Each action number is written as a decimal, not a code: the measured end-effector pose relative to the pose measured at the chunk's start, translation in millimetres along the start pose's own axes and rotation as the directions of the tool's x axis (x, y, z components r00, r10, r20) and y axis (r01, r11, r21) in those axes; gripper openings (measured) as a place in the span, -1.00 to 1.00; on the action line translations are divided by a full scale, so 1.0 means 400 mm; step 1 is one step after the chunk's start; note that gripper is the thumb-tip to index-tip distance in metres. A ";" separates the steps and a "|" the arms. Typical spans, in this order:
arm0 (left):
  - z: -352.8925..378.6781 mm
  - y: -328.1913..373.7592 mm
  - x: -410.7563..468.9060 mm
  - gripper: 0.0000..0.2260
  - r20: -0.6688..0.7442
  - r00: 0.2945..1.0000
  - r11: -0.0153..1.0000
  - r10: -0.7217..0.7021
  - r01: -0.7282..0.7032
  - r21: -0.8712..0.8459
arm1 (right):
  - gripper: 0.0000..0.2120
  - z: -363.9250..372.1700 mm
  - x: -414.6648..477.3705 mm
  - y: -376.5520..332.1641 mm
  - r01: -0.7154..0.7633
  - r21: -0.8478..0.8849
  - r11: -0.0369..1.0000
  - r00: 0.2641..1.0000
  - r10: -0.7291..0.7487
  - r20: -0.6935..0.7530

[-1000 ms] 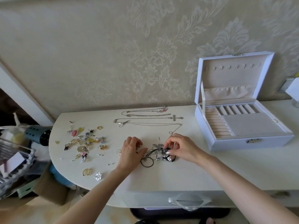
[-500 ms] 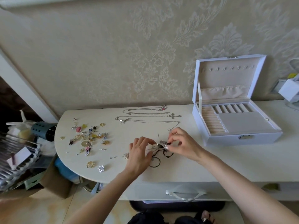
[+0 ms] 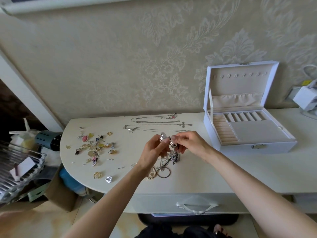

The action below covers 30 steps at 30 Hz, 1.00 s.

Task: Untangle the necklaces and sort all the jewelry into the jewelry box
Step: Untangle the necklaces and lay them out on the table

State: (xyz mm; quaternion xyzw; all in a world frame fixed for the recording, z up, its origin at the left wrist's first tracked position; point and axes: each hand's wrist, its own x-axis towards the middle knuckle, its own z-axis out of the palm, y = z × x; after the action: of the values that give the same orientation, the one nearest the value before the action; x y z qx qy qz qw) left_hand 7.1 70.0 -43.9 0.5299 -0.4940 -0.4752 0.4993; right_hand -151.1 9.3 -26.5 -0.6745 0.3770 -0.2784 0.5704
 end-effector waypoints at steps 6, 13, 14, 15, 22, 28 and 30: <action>-0.020 0.015 0.028 -0.80 -0.039 0.982 0.905 -0.187 0.156 -0.397 | -0.94 0.002 -0.002 0.012 -0.055 0.041 0.998 0.998 0.053 0.037; -0.036 0.039 0.034 -0.66 -0.028 0.971 0.678 -0.236 0.144 -0.721 | -0.94 -0.001 -0.001 0.035 -0.125 -0.052 0.991 0.992 0.123 -0.041; -0.036 0.039 0.036 -0.68 -0.057 0.964 0.725 -0.261 0.157 -0.671 | -0.94 0.000 -0.001 0.036 -0.123 -0.054 0.991 0.991 0.120 -0.051; -0.036 0.035 0.038 -0.71 -0.098 0.956 0.801 -0.275 0.171 -0.574 | -0.93 0.001 0.000 0.038 -0.119 -0.058 0.991 0.991 0.116 -0.060; -0.031 0.013 0.026 -0.80 -0.099 0.980 0.951 -0.171 0.191 0.242 | -0.88 0.012 0.014 0.043 -0.033 -0.114 0.993 0.995 0.022 -0.096; -0.036 0.025 0.021 -0.89 0.082 0.972 0.959 -0.220 0.200 0.203 | -0.79 0.007 0.012 0.043 -0.036 -0.078 0.996 0.997 0.030 -0.075; -0.043 0.026 0.022 -0.81 0.134 0.957 0.940 -0.256 0.214 0.266 | -0.76 0.007 0.008 0.048 -0.027 -0.099 0.995 0.998 0.021 -0.067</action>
State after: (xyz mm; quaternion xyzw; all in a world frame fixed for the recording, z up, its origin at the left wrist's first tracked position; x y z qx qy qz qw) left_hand 24.1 62.0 -32.7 0.6019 -0.5228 -0.5085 0.3254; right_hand -150.8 6.8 -46.0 -0.6880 0.4171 -0.2744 0.5266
